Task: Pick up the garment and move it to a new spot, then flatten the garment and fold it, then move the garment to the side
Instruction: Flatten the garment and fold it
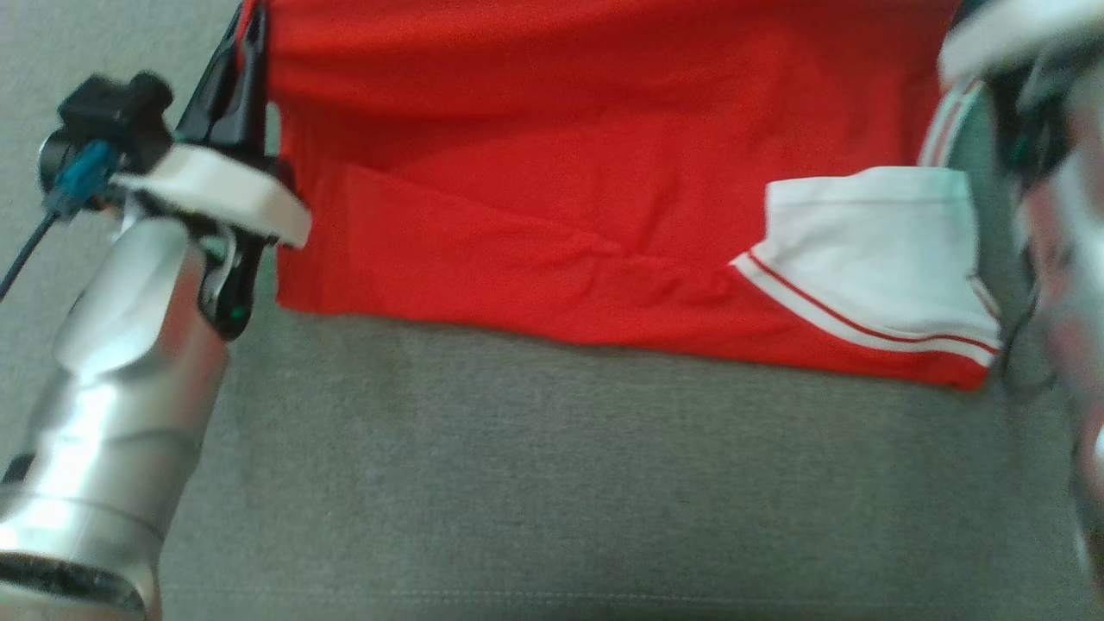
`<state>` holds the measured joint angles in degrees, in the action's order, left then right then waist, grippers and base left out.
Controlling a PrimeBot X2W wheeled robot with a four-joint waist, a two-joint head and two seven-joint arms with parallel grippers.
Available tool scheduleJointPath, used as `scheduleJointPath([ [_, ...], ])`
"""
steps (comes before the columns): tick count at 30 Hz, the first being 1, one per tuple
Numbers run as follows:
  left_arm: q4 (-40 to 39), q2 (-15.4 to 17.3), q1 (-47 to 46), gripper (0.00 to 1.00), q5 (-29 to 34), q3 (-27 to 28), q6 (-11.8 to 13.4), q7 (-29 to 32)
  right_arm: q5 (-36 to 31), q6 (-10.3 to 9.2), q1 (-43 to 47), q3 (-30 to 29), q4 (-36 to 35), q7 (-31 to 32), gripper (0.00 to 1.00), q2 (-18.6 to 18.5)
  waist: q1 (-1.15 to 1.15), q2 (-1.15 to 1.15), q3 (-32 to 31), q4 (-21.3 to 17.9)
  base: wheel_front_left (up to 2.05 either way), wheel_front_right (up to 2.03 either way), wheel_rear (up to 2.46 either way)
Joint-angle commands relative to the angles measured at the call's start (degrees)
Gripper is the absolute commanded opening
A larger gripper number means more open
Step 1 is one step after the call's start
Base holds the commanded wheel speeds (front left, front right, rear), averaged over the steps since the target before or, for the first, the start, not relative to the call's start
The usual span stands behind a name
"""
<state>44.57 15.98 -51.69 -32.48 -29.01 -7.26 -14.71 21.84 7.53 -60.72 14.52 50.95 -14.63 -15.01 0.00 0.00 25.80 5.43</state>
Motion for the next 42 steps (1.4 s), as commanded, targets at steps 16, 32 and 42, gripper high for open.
scheduleJointPath([
  [16, -5.64, 1.93, 18.7, 0.0, 11.3, 14.52, -0.1, -0.29, 16.09, -0.04, 36.76, 4.75, -25.36, -0.36, 0.0, 0.02, 0.0, 0.0, -9.57, -5.42, 0.0, 0.0, 0.0],
  [32, -12.68, -7.13, 34.33, 1.0, 17.15, 25.93, 3.84, -0.29, -2.18, -0.04, 45.31, -6.23, -25.08, -0.37, 1.0, 7.56, 0.0, 0.0, -17.93, -4.29, 0.0, 0.0, 0.0],
  [42, -23.45, -12.78, 47.48, 1.0, 21.44, 31.36, 2.75, -0.29, -12.38, -0.04, 52.87, -13.03, -25.61, -0.37, 1.0, 11.78, 0.0, 0.0, -23.72, -3.1, 0.0, 0.0, 0.0],
])
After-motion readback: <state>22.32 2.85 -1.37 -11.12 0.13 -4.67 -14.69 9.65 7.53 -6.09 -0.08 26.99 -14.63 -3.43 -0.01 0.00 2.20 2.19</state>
